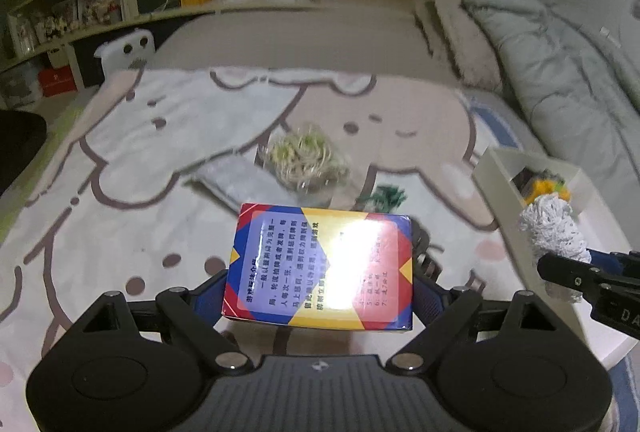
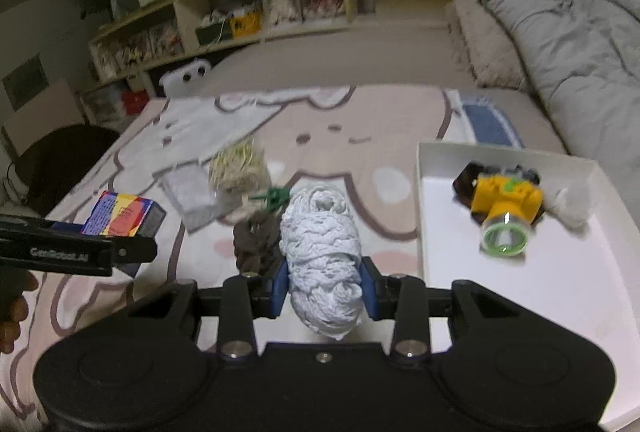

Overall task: Organize objects
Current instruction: 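Carry the card box and rope coil into the white tray and release both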

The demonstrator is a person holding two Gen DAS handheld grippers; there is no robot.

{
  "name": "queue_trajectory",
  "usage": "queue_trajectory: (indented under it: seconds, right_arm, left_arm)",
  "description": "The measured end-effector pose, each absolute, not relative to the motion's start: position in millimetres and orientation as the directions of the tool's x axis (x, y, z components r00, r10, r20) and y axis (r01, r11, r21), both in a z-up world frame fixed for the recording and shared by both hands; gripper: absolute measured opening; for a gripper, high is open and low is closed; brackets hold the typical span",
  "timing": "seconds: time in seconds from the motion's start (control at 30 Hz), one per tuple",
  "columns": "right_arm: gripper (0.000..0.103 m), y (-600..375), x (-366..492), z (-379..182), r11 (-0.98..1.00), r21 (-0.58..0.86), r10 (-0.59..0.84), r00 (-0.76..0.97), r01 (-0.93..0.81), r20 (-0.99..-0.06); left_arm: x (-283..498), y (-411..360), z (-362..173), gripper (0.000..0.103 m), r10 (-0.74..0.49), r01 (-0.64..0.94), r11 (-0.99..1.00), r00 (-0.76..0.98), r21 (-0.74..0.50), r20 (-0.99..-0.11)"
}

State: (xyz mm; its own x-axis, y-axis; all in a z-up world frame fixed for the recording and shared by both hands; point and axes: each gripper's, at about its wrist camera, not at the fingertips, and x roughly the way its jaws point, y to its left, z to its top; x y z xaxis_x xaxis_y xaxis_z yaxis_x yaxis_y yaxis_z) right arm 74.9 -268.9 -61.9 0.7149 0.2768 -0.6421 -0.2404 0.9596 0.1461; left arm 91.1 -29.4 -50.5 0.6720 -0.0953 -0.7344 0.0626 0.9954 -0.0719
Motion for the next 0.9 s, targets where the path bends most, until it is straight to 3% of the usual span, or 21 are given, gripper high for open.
queue_trajectory:
  seconds: [0.37, 0.9]
  right_arm:
    - [0.038, -301, 58, -13, 0.972, 0.136, 0.235, 0.788, -0.191, -0.570]
    - [0.038, -410, 45, -12, 0.991, 0.131, 0.093, 0.770, -0.013, -0.631]
  left_arm:
    - [79, -57, -13, 0.090, -0.175, 0.141, 0.984, 0.727, -0.106, -0.664]
    - [72, -180, -17, 0.090, -0.355, 0.299, 0.932, 0.649, -0.203, -0.673]
